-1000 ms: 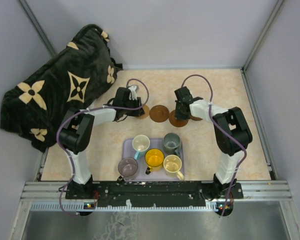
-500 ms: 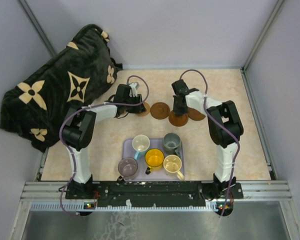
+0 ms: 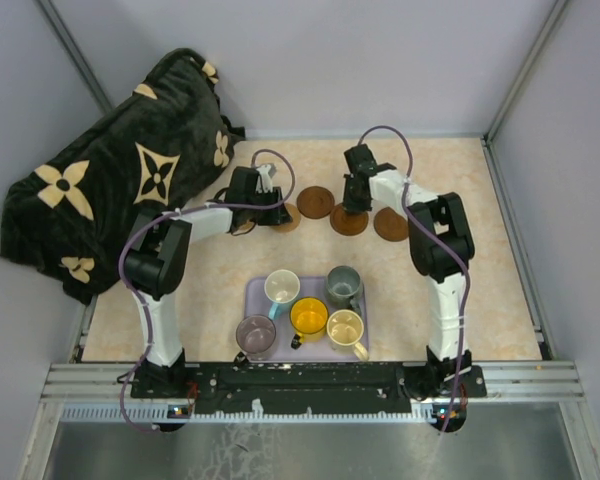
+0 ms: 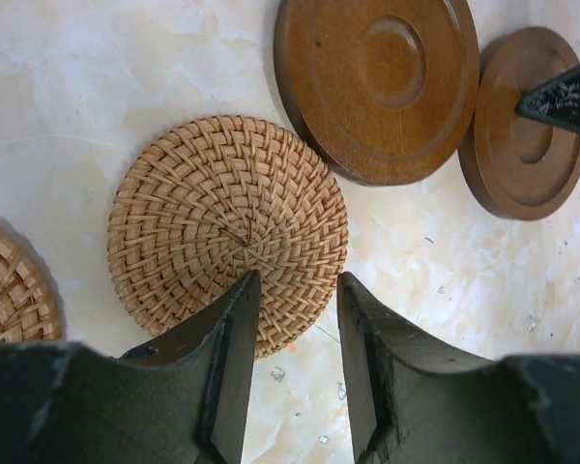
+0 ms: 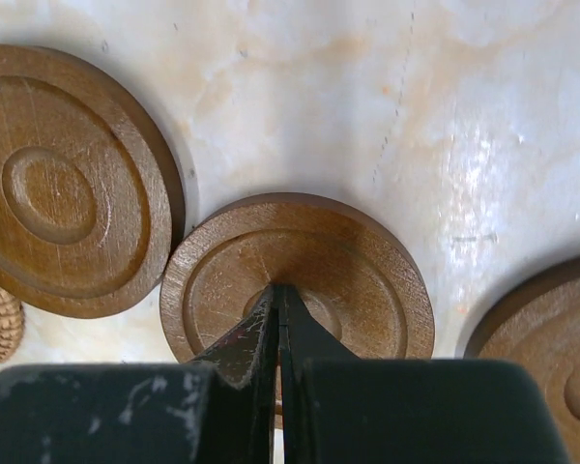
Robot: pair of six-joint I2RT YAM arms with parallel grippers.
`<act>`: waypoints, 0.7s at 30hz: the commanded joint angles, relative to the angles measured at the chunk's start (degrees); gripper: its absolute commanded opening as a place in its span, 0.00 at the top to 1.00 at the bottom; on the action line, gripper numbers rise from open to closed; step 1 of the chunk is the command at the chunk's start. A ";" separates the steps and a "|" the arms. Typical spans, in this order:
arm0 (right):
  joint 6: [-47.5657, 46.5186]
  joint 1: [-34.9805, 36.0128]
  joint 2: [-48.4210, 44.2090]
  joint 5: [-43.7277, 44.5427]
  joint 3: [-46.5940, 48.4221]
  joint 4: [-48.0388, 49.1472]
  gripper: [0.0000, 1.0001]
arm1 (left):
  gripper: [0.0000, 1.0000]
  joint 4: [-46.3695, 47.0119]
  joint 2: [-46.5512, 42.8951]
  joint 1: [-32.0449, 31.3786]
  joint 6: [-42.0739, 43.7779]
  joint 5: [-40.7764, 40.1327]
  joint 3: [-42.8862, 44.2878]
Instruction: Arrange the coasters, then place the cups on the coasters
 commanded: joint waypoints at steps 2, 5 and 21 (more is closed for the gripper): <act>-1.65 -0.62 5.39 1.26 3.56 2.23 1.00 | 0.54 -12.97 4.96 1.01 -0.30 -1.12 -1.66; -1.48 -0.84 5.05 1.77 3.03 2.04 1.00 | 0.54 -13.85 4.91 2.42 -0.28 -1.59 -0.85; -0.99 -4.32 1.39 3.32 -3.62 3.53 1.00 | 0.52 -16.49 8.05 8.48 1.48 -1.49 7.36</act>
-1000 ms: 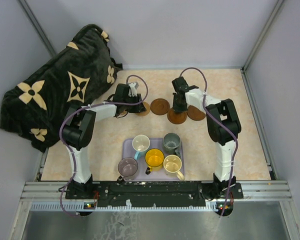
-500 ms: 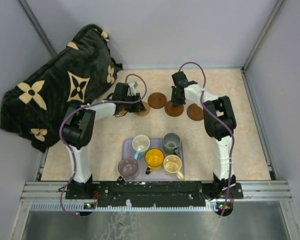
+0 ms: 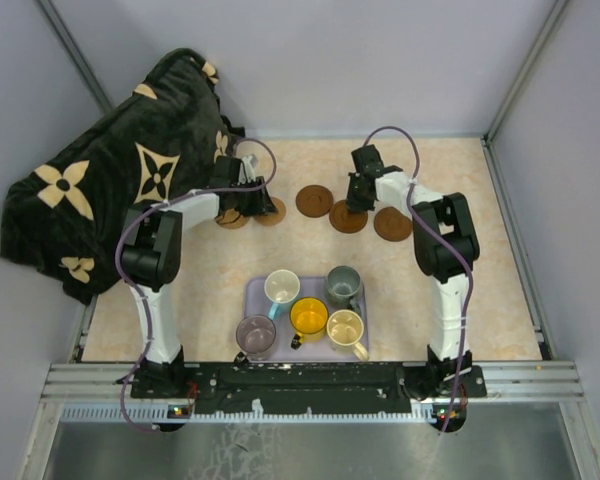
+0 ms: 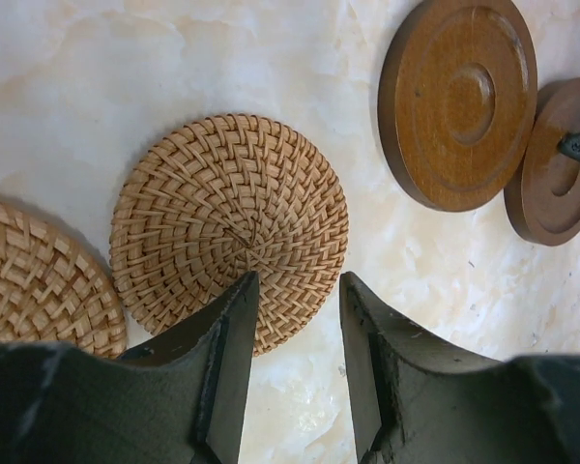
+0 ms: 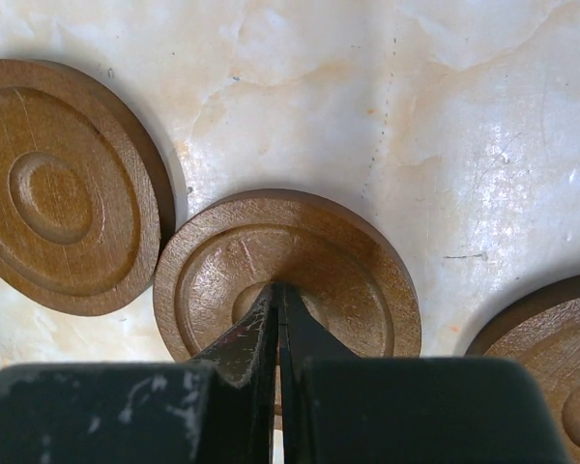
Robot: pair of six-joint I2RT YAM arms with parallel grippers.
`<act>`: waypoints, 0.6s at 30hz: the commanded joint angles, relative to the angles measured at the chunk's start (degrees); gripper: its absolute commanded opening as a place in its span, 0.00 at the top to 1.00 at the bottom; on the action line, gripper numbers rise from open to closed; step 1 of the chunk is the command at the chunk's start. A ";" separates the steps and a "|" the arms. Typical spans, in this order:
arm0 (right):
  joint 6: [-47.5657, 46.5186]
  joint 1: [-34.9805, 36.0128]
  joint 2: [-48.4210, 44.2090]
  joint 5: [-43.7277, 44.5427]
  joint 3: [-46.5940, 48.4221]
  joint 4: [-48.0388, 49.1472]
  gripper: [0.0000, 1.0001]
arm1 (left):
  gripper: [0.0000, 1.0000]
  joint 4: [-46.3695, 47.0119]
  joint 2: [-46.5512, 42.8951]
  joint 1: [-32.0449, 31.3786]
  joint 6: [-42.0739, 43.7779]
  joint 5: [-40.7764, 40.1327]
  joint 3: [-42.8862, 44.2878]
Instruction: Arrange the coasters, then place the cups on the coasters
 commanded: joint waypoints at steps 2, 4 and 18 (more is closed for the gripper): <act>-1.41 -2.45 1.94 6.27 -1.16 -1.36 1.00 | 0.53 -9.38 6.46 1.24 2.89 -3.76 2.68; -1.21 -2.78 1.95 6.47 -0.98 -1.39 1.00 | 0.53 -9.52 7.25 1.24 3.01 -2.70 4.13; -1.76 -6.56 4.93 6.89 4.58 -2.77 1.00 | 0.51 -8.75 10.02 1.24 2.58 2.90 7.77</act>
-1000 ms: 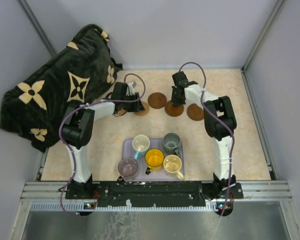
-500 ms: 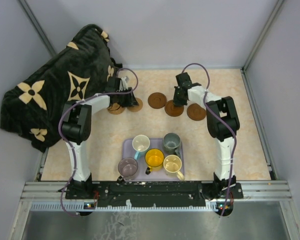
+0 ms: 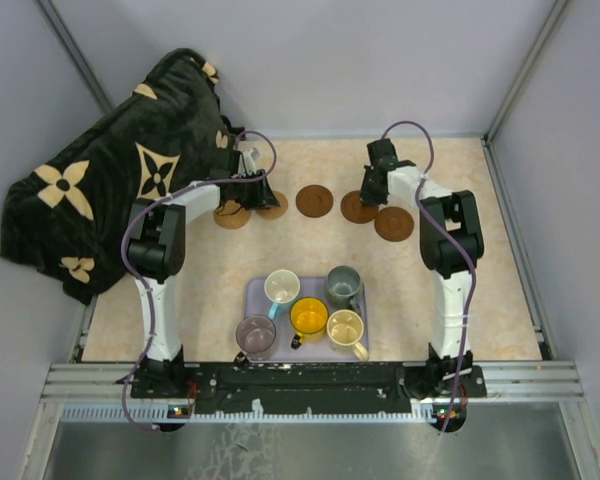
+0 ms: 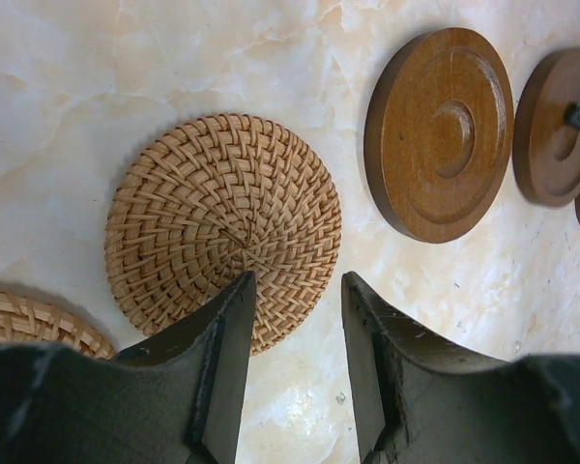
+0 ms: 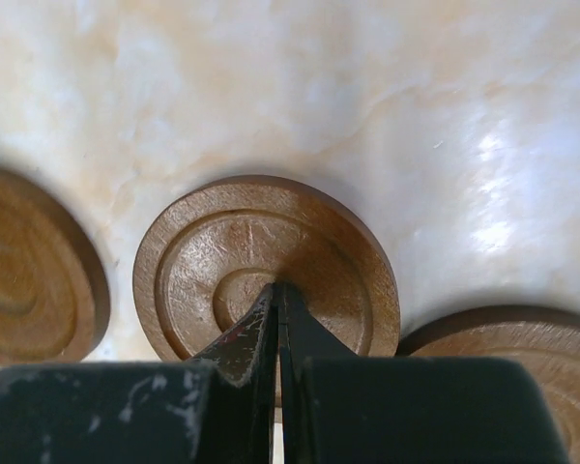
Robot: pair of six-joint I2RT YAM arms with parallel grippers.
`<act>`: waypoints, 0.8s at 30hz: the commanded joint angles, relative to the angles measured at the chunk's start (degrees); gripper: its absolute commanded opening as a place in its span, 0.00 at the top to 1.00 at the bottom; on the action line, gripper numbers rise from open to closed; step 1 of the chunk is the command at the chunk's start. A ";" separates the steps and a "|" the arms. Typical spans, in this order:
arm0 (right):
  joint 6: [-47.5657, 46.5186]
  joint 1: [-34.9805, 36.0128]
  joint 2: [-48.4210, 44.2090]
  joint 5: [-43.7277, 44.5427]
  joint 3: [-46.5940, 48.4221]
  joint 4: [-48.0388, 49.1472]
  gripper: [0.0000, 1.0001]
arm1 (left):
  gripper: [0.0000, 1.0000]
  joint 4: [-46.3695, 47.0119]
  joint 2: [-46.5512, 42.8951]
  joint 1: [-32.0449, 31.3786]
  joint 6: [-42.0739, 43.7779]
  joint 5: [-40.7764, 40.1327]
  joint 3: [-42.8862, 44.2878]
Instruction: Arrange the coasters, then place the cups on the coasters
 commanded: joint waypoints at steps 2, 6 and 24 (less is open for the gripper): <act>-1.80 -3.23 4.72 5.89 3.93 -2.86 1.00 | 0.51 -4.58 3.78 0.17 1.87 -1.74 -2.10; -1.72 -3.47 4.98 5.09 3.78 -2.82 1.00 | 0.51 -4.43 3.44 0.01 2.10 -1.23 -2.61; -4.85 -3.41 -2.30 2.87 3.78 0.07 0.98 | 0.41 -5.26 2.28 -1.58 4.19 -0.06 0.49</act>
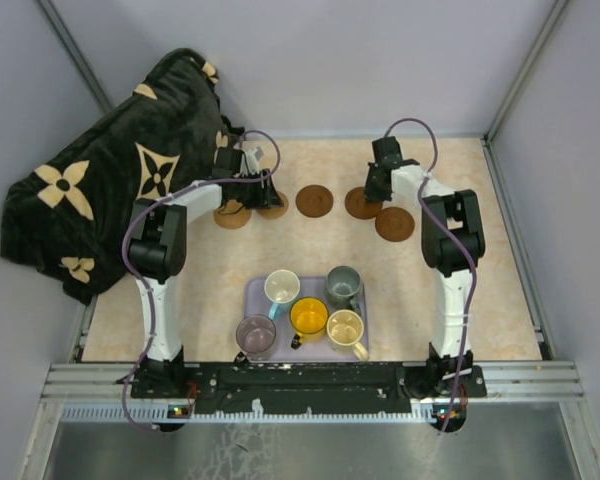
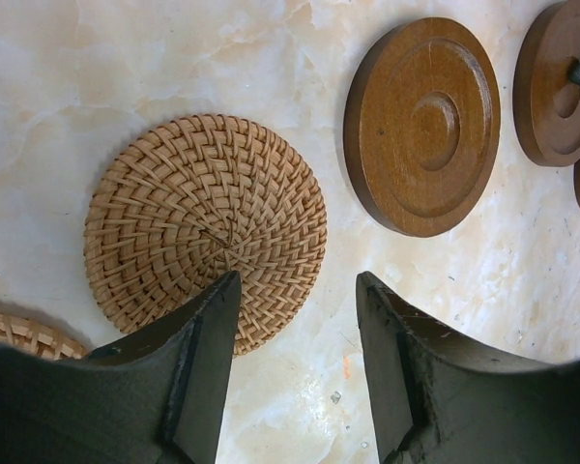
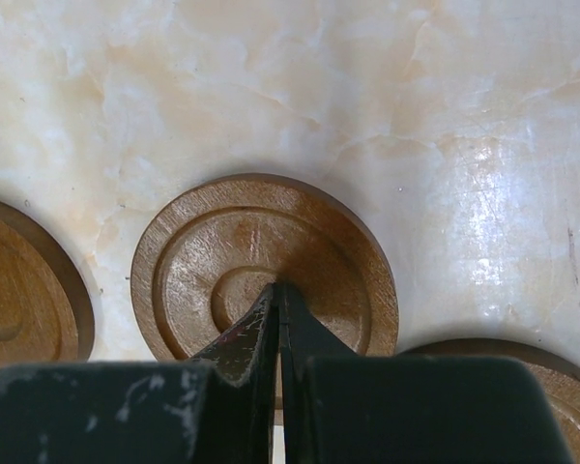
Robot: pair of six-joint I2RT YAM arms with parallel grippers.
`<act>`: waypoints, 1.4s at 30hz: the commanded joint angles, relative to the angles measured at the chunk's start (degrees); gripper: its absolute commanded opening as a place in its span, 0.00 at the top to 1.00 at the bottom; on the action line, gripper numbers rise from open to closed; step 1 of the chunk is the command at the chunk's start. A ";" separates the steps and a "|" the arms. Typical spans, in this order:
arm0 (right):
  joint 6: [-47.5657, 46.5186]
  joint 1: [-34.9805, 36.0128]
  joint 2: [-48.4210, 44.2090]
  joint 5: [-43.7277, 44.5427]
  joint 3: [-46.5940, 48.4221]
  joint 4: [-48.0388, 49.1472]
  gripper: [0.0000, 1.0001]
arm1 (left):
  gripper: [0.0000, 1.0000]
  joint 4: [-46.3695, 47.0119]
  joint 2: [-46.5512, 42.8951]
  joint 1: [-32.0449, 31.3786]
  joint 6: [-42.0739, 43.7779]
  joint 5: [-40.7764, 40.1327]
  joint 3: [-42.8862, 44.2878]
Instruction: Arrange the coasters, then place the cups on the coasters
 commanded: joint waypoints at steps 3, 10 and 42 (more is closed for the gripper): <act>-3.85 -0.89 -5.50 2.50 2.89 -1.71 0.93 | 0.38 -5.40 1.36 -0.84 2.44 -0.96 0.41; -5.61 -0.89 -12.57 3.47 1.03 -0.53 0.90 | 0.36 -4.92 -4.68 -0.84 2.91 -0.23 -0.75; -2.21 -4.27 -22.24 4.97 -25.50 3.69 0.90 | 0.42 -4.71 -14.16 6.86 2.50 -12.37 -16.72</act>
